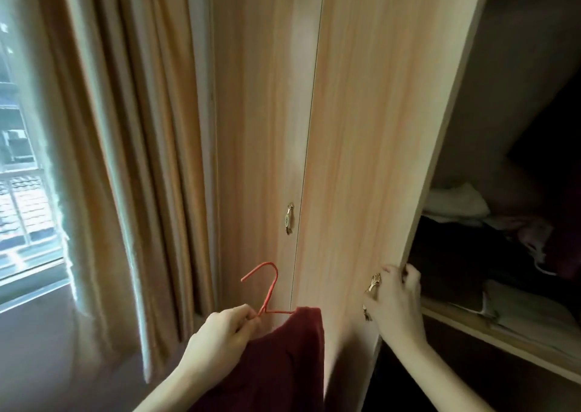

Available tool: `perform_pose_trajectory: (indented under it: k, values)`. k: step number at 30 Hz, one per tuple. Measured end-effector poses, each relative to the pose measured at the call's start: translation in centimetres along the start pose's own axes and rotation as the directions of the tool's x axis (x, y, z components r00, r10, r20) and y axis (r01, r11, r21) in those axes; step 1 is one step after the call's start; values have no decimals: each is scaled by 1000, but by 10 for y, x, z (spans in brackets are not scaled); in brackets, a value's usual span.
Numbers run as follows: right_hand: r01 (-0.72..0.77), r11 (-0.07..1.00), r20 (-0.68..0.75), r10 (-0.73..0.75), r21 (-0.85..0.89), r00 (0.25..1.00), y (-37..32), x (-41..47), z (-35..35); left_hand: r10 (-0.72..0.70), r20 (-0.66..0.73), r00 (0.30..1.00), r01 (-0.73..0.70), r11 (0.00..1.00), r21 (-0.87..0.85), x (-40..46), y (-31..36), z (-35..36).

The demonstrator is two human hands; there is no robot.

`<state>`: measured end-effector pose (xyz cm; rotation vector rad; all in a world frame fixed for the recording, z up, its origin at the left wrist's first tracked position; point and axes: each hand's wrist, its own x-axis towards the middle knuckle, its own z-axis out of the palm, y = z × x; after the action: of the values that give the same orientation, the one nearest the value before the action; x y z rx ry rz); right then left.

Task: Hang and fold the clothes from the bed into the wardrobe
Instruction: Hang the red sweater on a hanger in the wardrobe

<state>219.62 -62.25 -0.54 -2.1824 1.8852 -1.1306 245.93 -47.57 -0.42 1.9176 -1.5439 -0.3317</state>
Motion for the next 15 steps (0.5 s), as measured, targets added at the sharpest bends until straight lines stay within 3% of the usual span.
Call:
perform_pose_trajectory:
  k: [6,11,15]
  values:
    - [13,997,56,-17,72,998,-42,-26,-6,-57,-16,998,57,998,-23,-47,-11,-8]
    - [132,986,106,-143,103,984,-72,-45,0,-87,-25,996,87,996,-9,-63,-23,-19]
    - [225,974,219,-222,14,950,-112,-61,11,-100,-23,995,100,995,4,-70,-35,-29]
